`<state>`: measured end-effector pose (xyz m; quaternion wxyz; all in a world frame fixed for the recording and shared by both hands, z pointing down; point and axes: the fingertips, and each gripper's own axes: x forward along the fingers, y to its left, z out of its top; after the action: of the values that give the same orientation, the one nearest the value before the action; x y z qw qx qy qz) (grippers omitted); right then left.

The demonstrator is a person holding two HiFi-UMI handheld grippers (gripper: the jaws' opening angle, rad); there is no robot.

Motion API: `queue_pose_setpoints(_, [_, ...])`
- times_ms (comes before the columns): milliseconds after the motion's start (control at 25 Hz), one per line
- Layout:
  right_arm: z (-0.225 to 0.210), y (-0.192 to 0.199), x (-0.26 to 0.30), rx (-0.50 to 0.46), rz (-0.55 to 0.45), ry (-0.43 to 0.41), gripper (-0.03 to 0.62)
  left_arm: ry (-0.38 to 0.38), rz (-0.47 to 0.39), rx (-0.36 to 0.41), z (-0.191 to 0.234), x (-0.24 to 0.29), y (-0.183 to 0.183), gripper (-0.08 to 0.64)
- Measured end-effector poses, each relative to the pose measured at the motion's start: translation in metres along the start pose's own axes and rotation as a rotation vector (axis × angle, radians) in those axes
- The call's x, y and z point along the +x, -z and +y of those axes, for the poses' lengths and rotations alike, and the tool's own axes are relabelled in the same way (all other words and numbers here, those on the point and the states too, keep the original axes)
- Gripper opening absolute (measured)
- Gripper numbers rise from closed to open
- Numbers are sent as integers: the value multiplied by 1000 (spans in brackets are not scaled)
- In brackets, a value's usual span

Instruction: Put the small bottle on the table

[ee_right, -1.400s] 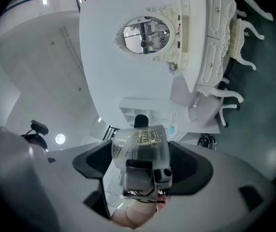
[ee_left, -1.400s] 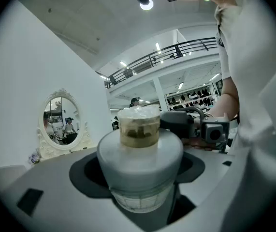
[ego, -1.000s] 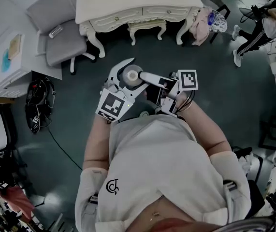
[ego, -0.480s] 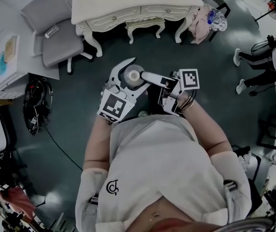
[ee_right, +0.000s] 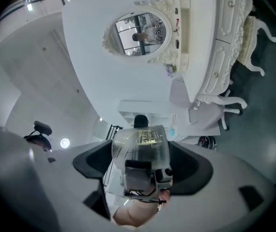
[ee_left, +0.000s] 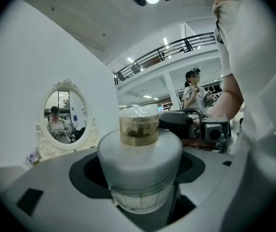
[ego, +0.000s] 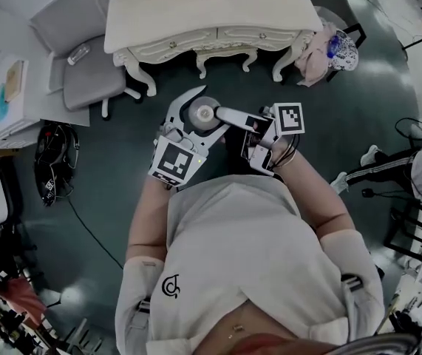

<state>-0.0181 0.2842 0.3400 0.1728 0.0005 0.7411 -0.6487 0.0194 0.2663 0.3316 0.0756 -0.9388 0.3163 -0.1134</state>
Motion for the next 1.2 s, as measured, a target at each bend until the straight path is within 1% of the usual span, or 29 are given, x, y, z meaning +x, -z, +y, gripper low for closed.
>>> queue_pose_setpoints(240, [-4,-96,-7,18,49,-13,370,-49,20,-9,57,79,-4,351])
queue_pose_setpoints(400, [-14,-168,-15,49,78,0,370,-92,41,-32,99,140,-1,351])
queue_pose_setpoints(560, [-25,-223,-21,59,92,11,370,-115,56,-50,132,187,5,351])
queue_pose_setpoints(760, [-34,-274,-20,61,97,9,370,-113,69,-58,164,227,12,351])
queue_pose_setpoints(960, [-53,-318,-11,87,53,10,370,-94,97,-65,200,256,26,351])
queue_pose_setpoints(1200, [-77,-369,11,121,19,23,370,-52,100,-91,249,284,46,351])
